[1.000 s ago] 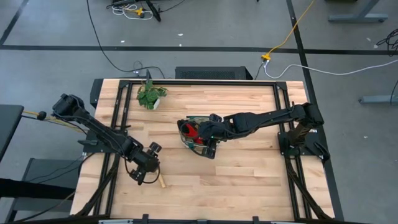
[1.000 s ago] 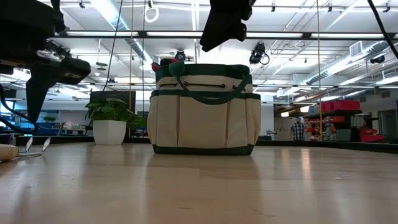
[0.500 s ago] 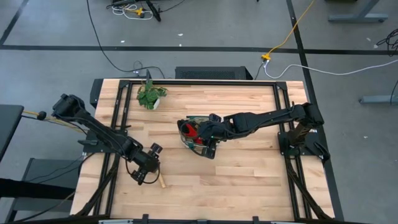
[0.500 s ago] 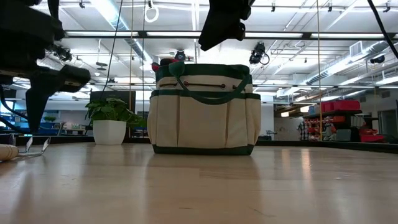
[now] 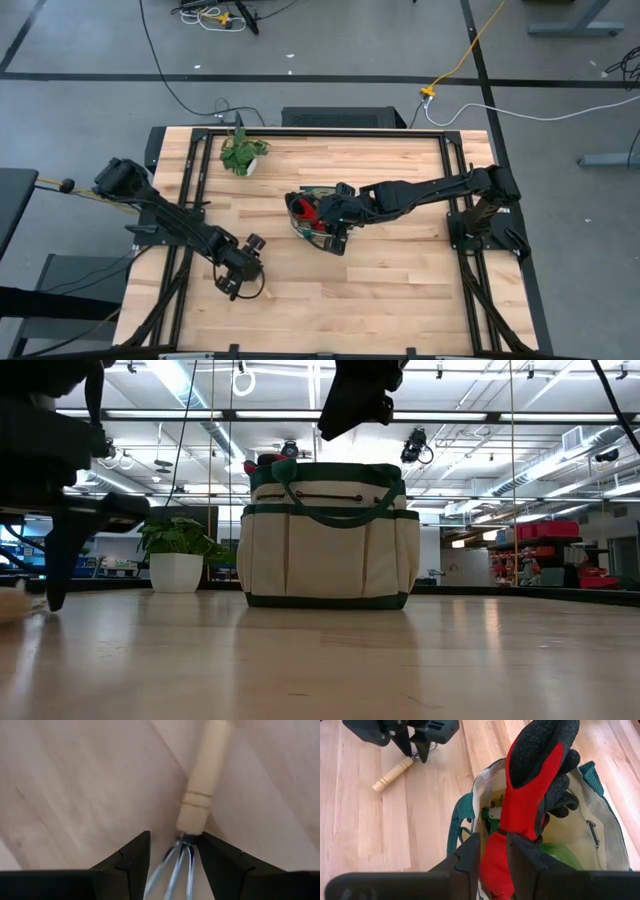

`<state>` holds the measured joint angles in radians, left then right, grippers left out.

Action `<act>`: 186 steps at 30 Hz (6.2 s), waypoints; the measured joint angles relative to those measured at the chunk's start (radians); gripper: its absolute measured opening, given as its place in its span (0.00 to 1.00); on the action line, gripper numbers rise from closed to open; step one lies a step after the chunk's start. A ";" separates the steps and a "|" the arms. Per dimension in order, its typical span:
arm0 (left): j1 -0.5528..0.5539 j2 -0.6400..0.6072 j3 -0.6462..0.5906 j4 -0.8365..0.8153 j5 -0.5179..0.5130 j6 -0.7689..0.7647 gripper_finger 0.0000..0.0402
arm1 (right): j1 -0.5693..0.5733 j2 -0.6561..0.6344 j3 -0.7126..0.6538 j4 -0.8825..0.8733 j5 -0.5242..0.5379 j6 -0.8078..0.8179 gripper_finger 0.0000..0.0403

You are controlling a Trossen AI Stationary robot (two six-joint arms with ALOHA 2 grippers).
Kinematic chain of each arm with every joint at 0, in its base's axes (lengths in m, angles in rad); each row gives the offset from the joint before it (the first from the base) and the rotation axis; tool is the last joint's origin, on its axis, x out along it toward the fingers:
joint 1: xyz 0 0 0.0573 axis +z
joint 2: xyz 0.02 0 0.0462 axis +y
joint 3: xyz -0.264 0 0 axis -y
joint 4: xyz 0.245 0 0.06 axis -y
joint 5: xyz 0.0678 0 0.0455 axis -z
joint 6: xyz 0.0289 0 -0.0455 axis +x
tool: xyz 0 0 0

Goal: Pick & Place Garden tools in Gardening bag
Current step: Put the brown hand rake into the white gardening bag, then return to Home Position

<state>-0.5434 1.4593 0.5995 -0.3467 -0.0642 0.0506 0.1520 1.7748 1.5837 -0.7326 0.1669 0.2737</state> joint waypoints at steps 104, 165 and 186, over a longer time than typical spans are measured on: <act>0.424 0.590 1.504 -1.173 -0.534 0.329 0.13 | -0.002 -0.300 0.000 -0.506 0.427 0.322 0.24; 0.394 0.733 1.519 -1.113 -0.532 0.145 0.24 | -0.001 -0.293 -0.001 -0.607 0.401 0.284 0.24; 0.385 0.625 1.575 -1.223 -0.560 0.070 0.42 | -0.001 -0.293 -0.001 -0.605 0.421 0.287 0.24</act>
<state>-0.1586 2.0844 2.1742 -1.5699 -0.6240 0.1210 0.1513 1.4818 1.5826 -1.3374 0.5883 0.5608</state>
